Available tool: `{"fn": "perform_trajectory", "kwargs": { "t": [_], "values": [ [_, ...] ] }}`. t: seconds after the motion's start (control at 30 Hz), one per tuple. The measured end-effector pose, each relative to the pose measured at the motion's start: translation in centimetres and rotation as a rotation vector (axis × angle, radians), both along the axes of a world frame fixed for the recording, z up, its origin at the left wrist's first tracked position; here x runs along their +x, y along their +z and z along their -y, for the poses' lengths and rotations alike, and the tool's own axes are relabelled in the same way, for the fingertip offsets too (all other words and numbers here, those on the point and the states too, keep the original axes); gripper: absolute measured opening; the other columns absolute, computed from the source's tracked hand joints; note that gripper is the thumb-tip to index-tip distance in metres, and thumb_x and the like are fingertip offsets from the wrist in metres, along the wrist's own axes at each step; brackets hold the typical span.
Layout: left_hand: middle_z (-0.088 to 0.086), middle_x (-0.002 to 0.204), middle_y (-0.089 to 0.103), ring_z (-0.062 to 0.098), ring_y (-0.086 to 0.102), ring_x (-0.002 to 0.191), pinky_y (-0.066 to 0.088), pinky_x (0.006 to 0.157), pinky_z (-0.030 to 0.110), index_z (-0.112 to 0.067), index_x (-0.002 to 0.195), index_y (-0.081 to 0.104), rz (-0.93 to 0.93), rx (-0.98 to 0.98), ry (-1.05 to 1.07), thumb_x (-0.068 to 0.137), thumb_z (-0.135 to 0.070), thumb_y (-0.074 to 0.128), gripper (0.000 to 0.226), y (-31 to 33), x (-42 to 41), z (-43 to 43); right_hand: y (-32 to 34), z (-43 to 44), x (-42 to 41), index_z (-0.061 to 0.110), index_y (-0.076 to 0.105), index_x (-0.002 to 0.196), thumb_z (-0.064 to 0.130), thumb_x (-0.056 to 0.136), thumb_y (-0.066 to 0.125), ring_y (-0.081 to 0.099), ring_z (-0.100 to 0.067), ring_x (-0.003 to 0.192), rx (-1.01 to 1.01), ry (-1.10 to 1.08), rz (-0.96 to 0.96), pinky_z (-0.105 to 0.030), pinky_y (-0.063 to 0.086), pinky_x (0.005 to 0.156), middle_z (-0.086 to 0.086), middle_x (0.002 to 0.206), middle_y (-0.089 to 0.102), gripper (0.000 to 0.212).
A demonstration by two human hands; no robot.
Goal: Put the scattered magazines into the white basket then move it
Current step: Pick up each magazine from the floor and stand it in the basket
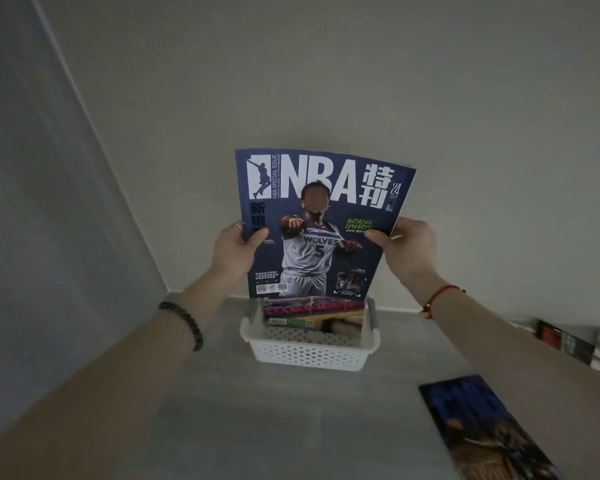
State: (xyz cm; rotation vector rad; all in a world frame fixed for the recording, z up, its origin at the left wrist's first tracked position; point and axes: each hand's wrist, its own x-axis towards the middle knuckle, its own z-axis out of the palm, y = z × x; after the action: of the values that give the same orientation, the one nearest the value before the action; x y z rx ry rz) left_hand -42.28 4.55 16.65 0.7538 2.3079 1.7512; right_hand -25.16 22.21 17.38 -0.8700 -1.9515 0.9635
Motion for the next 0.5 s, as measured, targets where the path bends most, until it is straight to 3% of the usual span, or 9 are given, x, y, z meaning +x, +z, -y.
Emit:
{"fn": "perform_trajectory", "kwargs": {
  "t": [0.07, 0.13, 0.3, 0.43, 0.5],
  "values": [
    [0.021, 0.114, 0.063, 0.036, 0.06, 0.102, 0.049, 0.087, 0.047, -0.004, 0.11, 0.058, 0.088, -0.031, -0.042, 0.089, -0.015, 0.051, 0.024, -2.2, -1.1, -0.9, -1.7, -0.7, -1.3, 0.017, 0.07, 0.09, 0.023, 0.077, 0.068, 0.056, -0.017, 0.064, 0.005, -0.024, 0.066, -0.022, 0.038, 0.052, 0.003, 0.073, 0.062, 0.014],
    [0.021, 0.113, 0.063, 0.039, 0.06, 0.102, 0.049, 0.086, 0.046, -0.008, 0.11, 0.058, 0.159, -0.024, -0.063, 0.09, -0.014, 0.05, 0.022, -4.6, -1.5, -1.5, -3.6, -1.3, -1.9, 0.014, 0.069, 0.094, 0.02, 0.081, 0.064, 0.055, -0.019, 0.066, 0.004, -0.026, 0.121, -0.019, 0.036, 0.05, 0.002, 0.075, 0.06, 0.015],
    [0.012, 0.09, 0.06, 0.04, 0.062, 0.093, 0.05, 0.084, 0.057, -0.011, 0.09, 0.059, 0.227, 0.055, 0.075, 0.086, -0.014, 0.058, 0.005, -8.6, -2.6, -1.9, -6.1, -1.7, -3.2, 0.016, 0.069, 0.093, 0.016, 0.083, 0.061, 0.057, -0.011, 0.064, 0.015, 0.005, 0.108, -0.011, 0.038, 0.049, 0.003, 0.074, 0.063, 0.012],
    [0.003, 0.073, 0.059, 0.032, 0.061, 0.081, 0.051, 0.082, 0.057, -0.01, 0.086, 0.059, 0.243, 0.141, 0.108, 0.084, -0.008, 0.059, 0.003, -9.5, -3.1, -2.0, -6.6, -1.4, -4.0, 0.017, 0.069, 0.087, 0.016, 0.079, 0.065, 0.061, -0.008, 0.063, -0.009, -0.001, 0.016, -0.02, 0.047, 0.058, 0.008, 0.071, 0.064, 0.009],
    [0.002, 0.074, 0.059, 0.031, 0.059, 0.08, 0.052, 0.081, 0.053, -0.016, 0.079, 0.055, 0.255, 0.173, 0.128, 0.081, -0.006, 0.062, 0.012, -9.7, -3.2, -2.1, -7.1, -1.4, -3.9, 0.021, 0.068, 0.082, 0.016, 0.077, 0.067, 0.06, -0.002, 0.062, -0.016, -0.022, -0.016, -0.017, 0.046, 0.057, 0.01, 0.069, 0.064, 0.006]
  ]
}}
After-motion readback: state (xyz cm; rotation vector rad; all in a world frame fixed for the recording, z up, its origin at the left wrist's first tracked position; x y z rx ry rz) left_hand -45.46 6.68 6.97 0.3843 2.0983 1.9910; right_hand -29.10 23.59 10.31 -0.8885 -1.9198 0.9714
